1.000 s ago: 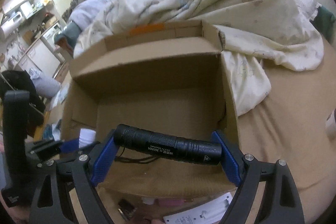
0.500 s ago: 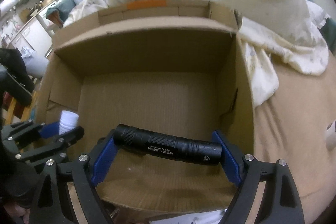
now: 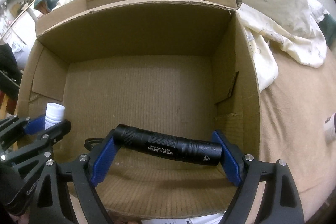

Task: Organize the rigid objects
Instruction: 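Carry the pill bottle and flashlight into the box and open both tools, then lift both tools out of the box back toward the remaining items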

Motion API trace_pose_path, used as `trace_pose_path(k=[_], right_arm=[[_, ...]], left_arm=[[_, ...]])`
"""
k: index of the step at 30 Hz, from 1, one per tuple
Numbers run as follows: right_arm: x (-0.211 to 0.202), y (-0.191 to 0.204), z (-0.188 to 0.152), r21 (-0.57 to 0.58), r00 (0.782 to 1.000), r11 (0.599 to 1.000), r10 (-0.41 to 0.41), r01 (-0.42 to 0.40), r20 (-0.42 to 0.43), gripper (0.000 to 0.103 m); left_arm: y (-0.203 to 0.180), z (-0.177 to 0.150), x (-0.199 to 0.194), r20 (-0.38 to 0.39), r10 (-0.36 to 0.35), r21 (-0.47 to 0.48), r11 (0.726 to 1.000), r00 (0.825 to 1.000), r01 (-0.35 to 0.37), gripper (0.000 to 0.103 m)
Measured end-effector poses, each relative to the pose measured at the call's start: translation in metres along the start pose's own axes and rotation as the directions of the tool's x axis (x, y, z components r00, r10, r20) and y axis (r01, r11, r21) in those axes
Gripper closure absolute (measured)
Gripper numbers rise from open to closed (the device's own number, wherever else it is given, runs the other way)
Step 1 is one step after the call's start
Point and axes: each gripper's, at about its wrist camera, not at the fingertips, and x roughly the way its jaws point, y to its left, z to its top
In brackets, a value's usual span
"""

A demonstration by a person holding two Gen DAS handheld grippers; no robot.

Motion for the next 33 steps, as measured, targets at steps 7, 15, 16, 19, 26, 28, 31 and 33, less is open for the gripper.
trace_pose_path(k=[7, 15, 16, 19, 26, 28, 31, 33], right_arm=[[0.000, 0.002, 0.002, 0.004, 1.000, 1.000, -0.003, 0.003, -0.011, 0.010], [-0.004, -0.012, 0.009, 0.082, 0.999, 0.995, 0.049, -0.049, 0.007, 0.000], [-0.005, -0.014, 0.009, 0.100, 0.998, 0.993, 0.068, -0.068, 0.010, 0.000], [-0.011, -0.021, 0.010, 0.154, 0.991, 0.979, 0.128, -0.133, 0.046, 0.000], [-0.030, -0.026, 0.012, 0.170, 0.975, 0.971, 0.141, -0.170, 0.169, 0.000], [-0.032, -0.027, 0.011, 0.168, 0.973, 0.971, 0.140, -0.171, 0.182, 0.000], [-0.036, -0.028, 0.008, 0.166, 0.965, 0.968, 0.152, -0.190, 0.215, 0.000], [-0.039, -0.030, 0.005, 0.170, 0.958, 0.966, 0.152, -0.197, 0.243, 0.000]], left_arm=[[-0.002, 0.000, 0.002, -0.004, 0.002, 0.004, 1.000, 1.000, -0.002, 0.079], [0.002, 0.004, -0.005, 0.021, -0.016, -0.013, 1.000, 1.000, 0.016, 0.053], [0.002, 0.004, -0.006, 0.026, -0.020, -0.016, 1.000, 0.999, 0.020, 0.046], [0.000, 0.004, -0.008, 0.034, -0.019, -0.018, 1.000, 0.999, 0.020, 0.045], [-0.001, 0.004, -0.010, 0.043, -0.015, -0.015, 1.000, 0.999, 0.015, 0.045], [0.000, 0.004, -0.013, 0.048, -0.012, -0.023, 1.000, 0.999, 0.013, 0.045], [0.000, 0.005, -0.019, 0.053, 0.003, -0.014, 1.000, 0.999, -0.002, 0.041], [-0.001, 0.005, -0.025, 0.081, 0.020, -0.013, 1.000, 0.997, -0.019, 0.033]])
